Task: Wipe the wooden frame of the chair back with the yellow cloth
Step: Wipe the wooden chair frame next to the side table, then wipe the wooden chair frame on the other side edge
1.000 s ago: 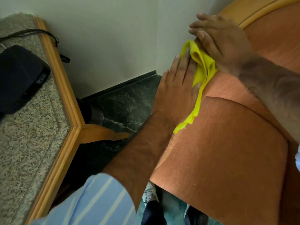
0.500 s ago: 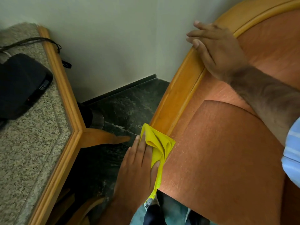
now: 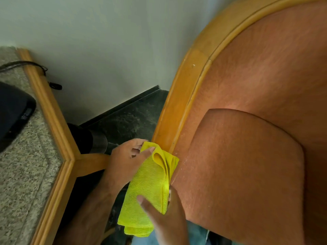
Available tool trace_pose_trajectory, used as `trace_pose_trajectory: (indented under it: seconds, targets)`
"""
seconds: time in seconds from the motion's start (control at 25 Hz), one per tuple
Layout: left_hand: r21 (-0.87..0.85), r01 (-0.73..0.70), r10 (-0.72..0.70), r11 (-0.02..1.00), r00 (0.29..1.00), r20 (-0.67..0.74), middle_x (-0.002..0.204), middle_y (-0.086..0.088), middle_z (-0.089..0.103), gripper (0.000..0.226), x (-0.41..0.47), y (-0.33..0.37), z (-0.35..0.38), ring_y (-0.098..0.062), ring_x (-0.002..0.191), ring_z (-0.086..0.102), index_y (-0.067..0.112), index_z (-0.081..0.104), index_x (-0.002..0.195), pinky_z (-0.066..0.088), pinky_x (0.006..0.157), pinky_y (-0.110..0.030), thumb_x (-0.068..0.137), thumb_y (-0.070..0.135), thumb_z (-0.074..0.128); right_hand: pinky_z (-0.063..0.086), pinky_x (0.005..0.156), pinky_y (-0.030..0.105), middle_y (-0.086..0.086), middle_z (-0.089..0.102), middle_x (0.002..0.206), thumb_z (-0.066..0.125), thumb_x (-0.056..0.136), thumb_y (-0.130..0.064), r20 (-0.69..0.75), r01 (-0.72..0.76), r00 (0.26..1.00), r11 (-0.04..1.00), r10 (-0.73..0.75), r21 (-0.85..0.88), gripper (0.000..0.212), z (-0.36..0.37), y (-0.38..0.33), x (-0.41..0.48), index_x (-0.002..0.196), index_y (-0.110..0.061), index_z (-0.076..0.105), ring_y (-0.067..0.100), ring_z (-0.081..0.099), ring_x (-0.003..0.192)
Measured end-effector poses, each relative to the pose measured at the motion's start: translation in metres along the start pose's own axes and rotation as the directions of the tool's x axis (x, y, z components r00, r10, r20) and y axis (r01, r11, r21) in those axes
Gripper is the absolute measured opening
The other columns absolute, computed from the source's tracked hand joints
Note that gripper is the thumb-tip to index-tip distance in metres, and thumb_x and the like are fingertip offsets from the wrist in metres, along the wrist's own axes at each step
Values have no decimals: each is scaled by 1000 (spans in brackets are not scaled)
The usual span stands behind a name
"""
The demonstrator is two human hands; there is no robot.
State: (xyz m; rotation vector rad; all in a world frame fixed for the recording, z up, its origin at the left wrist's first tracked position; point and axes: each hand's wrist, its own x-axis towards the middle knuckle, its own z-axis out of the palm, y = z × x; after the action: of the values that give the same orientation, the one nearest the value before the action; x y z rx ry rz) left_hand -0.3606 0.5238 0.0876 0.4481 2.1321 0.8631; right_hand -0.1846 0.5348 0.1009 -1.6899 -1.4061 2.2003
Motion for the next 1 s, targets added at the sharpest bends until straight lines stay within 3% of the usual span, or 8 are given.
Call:
trace_pose_trajectory:
  seconds: [0.12, 0.24, 0.36, 0.56, 0.64, 0.76, 0.88, 1.0]
  targets:
    - [83, -31, 37, 996, 997, -64, 89, 0, 81, 25, -2, 15, -1, -18, 86, 77, 18, 76, 98, 64, 85, -53, 83, 37, 83, 57, 84, 29, -1, 76, 101, 96, 68, -34, -73, -5, 997, 1000, 3, -30, 48, 3, 24, 0, 105, -25, 66, 17, 71, 97]
    - [15, -84, 85, 996, 991, -105, 80, 2, 80, 32, -12, 31, -2, -13, 75, 77, 23, 73, 88, 66, 71, -39, 75, 49, 85, 55, 63, 21, 5, 81, 83, 97, 70, -20, -25, -28, 999, 989, 32, 148, 28, -27, 10, 3, 86, -18, 74, 13, 74, 74]
    - [-220, -190, 181, 957, 981, -63, 78, 5, 79, 48, -24, 69, 12, -4, 66, 71, 22, 70, 87, 58, 58, -18, 65, 62, 87, 55, 63, 26, 14, 82, 82, 94, 60, -35, -40, 3, 999, 952, 10, 306, 38, -76, -8, -10, 87, -12, 81, 16, 72, 72]
    - [-275, -302, 367, 913, 902, 229, 79, 8, 80, 62, -42, 172, 87, -4, 70, 74, 28, 74, 90, 61, 61, -15, 47, 68, 93, 54, 62, 33, 2, 76, 74, 90, 50, -49, -280, 143, 960, 903, -26, 406, 44, -210, -24, -47, 81, -19, 80, 16, 66, 70]
    - [-281, -332, 420, 901, 831, 365, 85, 7, 83, 56, -52, 208, 134, -1, 73, 77, 35, 78, 95, 62, 61, -16, 47, 56, 96, 55, 62, 35, 1, 77, 77, 89, 53, -52, -421, 222, 905, 906, -53, 361, 49, -266, -17, -68, 86, -17, 79, 17, 68, 71]
    - [-226, -434, 486, 872, 716, 502, 100, 0, 83, 52, -76, 247, 214, -8, 89, 78, 31, 79, 107, 62, 76, -16, 60, 17, 96, 62, 62, 26, 1, 85, 91, 87, 69, -50, -588, 312, 807, 887, -58, 340, 41, -341, 5, -104, 101, -24, 81, 13, 78, 78]
    - [-95, -592, 528, 801, 622, 578, 90, 8, 82, 23, -109, 275, 295, -4, 84, 76, 30, 80, 96, 60, 74, -16, 81, 13, 84, 63, 68, 20, -4, 85, 100, 81, 74, -45, -747, 373, 665, 871, -10, 320, 35, -395, 42, -130, 106, -31, 82, 7, 79, 88]
    - [18, -770, 596, 637, 507, 622, 83, 12, 78, 15, -140, 288, 370, -1, 78, 71, 30, 78, 90, 58, 73, -22, 83, 17, 80, 61, 62, 15, -11, 84, 88, 77, 75, -39, -857, 373, 511, 882, 64, 289, 20, -438, 85, -146, 95, -41, 82, 1, 77, 78]
